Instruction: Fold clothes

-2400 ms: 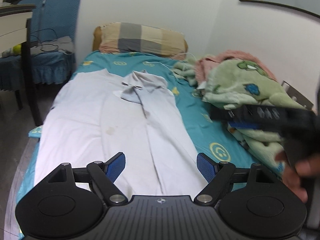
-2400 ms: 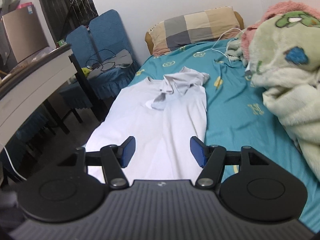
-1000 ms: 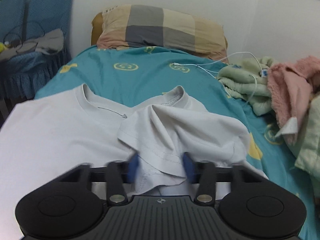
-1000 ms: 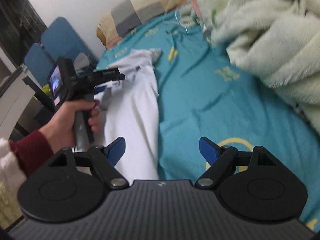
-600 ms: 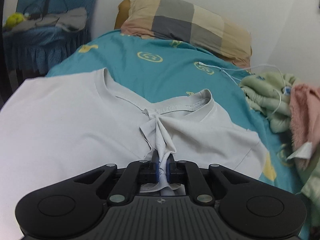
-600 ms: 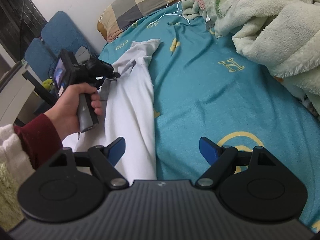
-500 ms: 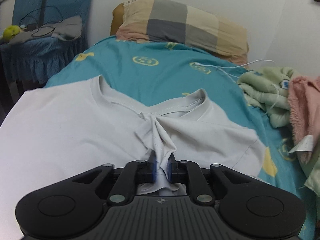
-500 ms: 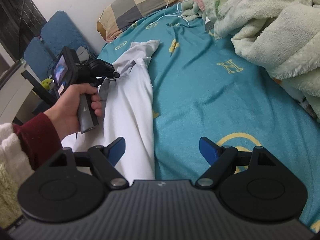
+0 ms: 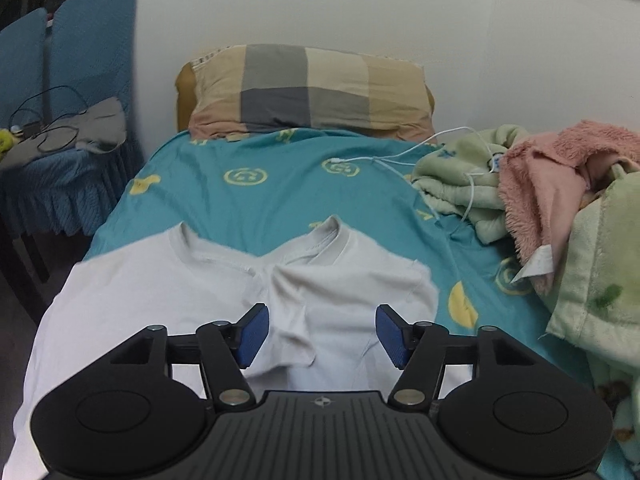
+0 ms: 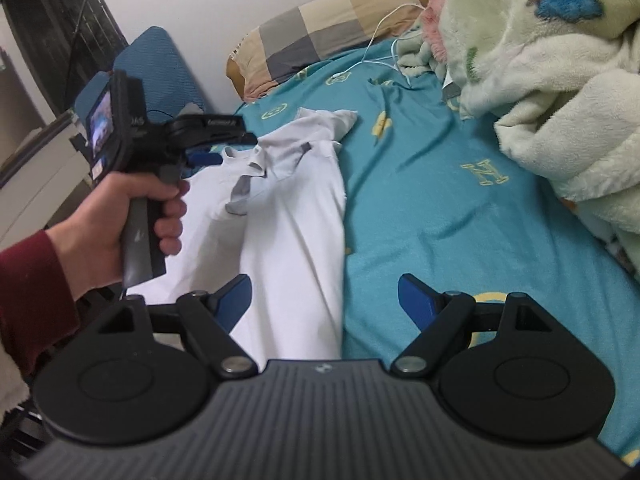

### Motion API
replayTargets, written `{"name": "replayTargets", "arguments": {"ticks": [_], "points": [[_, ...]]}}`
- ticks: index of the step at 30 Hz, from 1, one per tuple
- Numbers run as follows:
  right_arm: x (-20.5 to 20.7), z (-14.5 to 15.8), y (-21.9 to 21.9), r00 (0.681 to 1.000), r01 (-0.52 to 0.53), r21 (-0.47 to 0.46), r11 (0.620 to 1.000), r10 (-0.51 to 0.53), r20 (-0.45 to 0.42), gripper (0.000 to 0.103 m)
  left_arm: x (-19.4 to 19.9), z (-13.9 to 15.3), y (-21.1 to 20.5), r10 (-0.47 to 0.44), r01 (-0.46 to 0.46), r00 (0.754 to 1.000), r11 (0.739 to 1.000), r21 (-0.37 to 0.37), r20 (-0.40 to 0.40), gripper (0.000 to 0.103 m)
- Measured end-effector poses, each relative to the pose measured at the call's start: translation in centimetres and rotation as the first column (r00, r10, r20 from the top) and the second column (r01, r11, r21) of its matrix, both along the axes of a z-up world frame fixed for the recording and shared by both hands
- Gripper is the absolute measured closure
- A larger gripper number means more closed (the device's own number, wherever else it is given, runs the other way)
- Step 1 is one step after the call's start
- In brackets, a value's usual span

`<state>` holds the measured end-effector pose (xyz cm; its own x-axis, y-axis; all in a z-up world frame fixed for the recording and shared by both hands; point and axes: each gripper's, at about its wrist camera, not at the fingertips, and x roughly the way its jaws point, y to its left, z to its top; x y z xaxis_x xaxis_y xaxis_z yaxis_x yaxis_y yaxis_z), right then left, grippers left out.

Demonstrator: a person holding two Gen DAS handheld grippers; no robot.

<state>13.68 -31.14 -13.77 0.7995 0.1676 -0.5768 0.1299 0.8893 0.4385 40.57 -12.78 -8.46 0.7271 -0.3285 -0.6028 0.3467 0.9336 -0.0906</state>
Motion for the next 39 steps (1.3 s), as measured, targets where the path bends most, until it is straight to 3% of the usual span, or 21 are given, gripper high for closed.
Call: {"name": "replayTargets", "arguments": {"ticks": [6,9,13,14,15,17,18,19,20,23,26,31,34,37,39], "points": [[9.1,-0.7,-1.1,0.999,-0.032,0.050,0.998,0.030,0.036,0.028,4.8,0.4,-5.8,-0.144,0.145,0.989,0.988,0.052,-0.030,0.037],[14.0,-1.7,-2.0,0.998,-0.040,0.071,0.997,0.036,0.057,0.032,7.2,-1.4,-9.2,-0.231,0.237,0.970,0.968,0.088,-0.076,0.037],[16.9,-5.4,-3.0,0.999,-0.020,0.113,0.993,0.016,0.040,0.038,9.2,-4.2,-12.7,-0.310,0.328,0.943,0.929,0.172,-0.120,0.041],[17.3,-6.0,-2.9,0.999,-0.029,0.112,0.993,0.025,0.044,0.039,9.6,-4.8,-13.3,-0.320,0.340,0.938,0.921,0.191,-0.131,0.050],[17.5,-6.4,-2.6,0.998,-0.041,0.106,0.994,0.035,0.052,0.043,10.0,-5.4,-13.7,-0.325,0.350,0.934,0.914,0.204,-0.149,0.067],[17.8,-6.9,-2.0,0.996,-0.061,0.088,0.994,0.055,0.070,0.057,10.7,-6.3,-14.3,-0.329,0.366,0.925,0.906,0.212,-0.190,0.092],[18.0,-7.0,-1.9,0.996,-0.065,0.087,0.994,0.060,0.062,0.077,11.0,-6.5,-14.5,-0.328,0.367,0.924,0.906,0.210,-0.199,0.093],[18.1,-7.0,-1.7,0.997,-0.067,0.086,0.994,0.063,0.054,0.090,11.3,-6.5,-14.4,-0.324,0.361,0.926,0.911,0.201,-0.195,0.094],[18.0,-7.0,-1.8,0.997,-0.060,0.087,0.994,0.056,0.046,0.093,11.5,-6.3,-14.3,-0.317,0.350,0.929,0.919,0.181,-0.191,0.095],[17.5,-6.3,-1.9,0.998,-0.052,0.092,0.994,0.049,0.031,0.098,12.7,-5.3,-13.6,-0.266,0.290,0.947,0.950,0.120,-0.183,0.096],[16.9,-5.3,-2.0,0.999,-0.048,0.089,0.995,0.046,0.023,0.099,14.1,-4.8,-13.5,-0.183,0.206,0.968,0.971,0.125,-0.174,0.096],[16.3,-4.8,-1.7,0.999,-0.053,0.058,0.997,0.053,-0.006,0.099,15.3,-6.8,-13.8,-0.089,0.121,0.981,0.975,0.186,-0.172,0.096],[16.2,-5.0,-1.6,0.998,-0.061,0.053,0.997,0.062,-0.024,0.099,15.1,-7.4,-13.0,-0.086,0.108,0.986,0.981,0.158,-0.140,0.095],[16.6,-5.2,-1.7,0.998,-0.064,0.048,0.997,0.065,-0.021,0.098,14.5,-7.0,-12.2,-0.100,0.116,0.989,0.982,0.152,-0.109,0.083],[16.6,-5.0,-1.6,0.997,-0.070,0.038,0.997,0.070,-0.018,0.098,13.6,-6.2,-11.6,-0.109,0.121,0.990,0.984,0.133,-0.091,0.066]]}}
